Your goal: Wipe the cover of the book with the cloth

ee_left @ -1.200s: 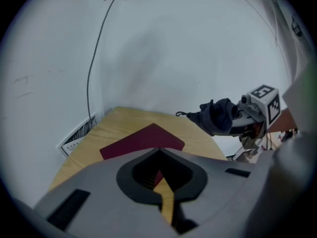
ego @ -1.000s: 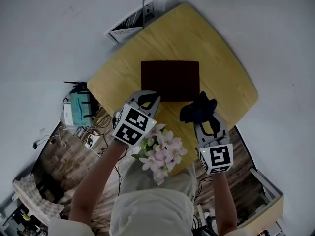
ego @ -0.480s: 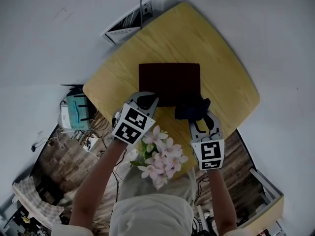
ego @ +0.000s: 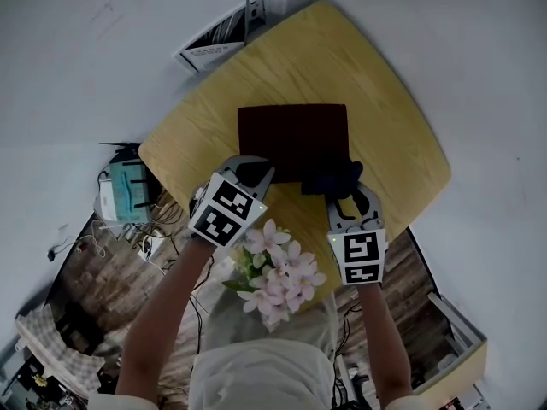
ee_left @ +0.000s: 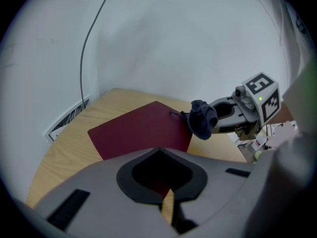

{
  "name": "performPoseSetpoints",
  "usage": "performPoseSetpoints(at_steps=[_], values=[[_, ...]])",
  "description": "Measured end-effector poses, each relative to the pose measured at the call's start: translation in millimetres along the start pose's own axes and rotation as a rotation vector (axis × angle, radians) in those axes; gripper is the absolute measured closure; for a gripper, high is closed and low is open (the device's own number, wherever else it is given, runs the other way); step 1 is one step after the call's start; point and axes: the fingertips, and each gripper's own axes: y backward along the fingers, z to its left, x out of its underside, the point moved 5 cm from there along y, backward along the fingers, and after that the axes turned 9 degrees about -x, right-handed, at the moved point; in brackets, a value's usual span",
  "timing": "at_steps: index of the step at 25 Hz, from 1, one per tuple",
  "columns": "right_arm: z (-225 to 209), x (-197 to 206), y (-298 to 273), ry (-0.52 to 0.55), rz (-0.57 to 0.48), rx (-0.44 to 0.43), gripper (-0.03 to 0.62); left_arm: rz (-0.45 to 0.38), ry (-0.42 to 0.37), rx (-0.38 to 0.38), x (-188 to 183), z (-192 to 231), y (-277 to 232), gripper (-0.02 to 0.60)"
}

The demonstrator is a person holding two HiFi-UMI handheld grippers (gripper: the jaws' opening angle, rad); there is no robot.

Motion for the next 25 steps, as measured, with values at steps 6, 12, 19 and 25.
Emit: performPoseSetpoints(at_steps=[6, 12, 19, 25], values=[[-10, -12, -6, 0.027, 0.014, 0.009, 0.448, 0.031, 0.02, 0.037, -2, 2, -1, 0.572], [-21, -25, -19, 0.048, 0.016, 0.023, 0.448, 0.014, -0.024, 0.065, 0, 2, -3, 0.572], [-35, -40, -34, 0.067, 0.014, 0.036, 0.448, 0.024, -0.021, 0.074, -2, 4, -3, 0.572], [-52, -54, -48, 0.079, 0.01, 0.054, 0.448, 0.031, -0.043, 0.044, -1, 2, -4, 0.572]])
